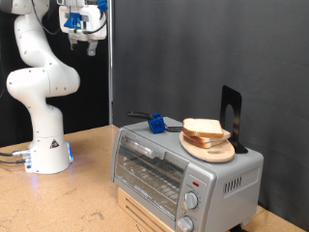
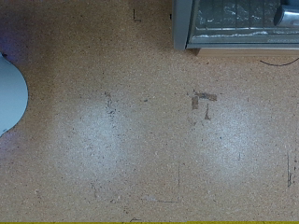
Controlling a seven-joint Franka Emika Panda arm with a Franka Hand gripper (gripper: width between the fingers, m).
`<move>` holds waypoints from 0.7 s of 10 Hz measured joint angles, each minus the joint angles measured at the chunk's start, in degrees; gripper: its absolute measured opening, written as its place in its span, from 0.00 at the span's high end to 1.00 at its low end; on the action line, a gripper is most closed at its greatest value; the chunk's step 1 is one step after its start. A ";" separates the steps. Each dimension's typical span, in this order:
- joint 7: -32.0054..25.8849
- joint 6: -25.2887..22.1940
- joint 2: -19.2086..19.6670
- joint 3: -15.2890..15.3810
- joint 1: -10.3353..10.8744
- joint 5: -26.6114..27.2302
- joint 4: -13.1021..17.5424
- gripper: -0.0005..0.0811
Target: Make a piece of toast with the oven
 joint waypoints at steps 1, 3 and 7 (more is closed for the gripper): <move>-4.95 0.02 -0.07 -0.13 0.38 -0.06 0.00 0.16; -18.45 2.42 -0.42 -1.42 1.91 -1.22 -0.43 0.16; -33.46 12.91 -1.66 -3.72 3.65 -3.02 -4.77 0.16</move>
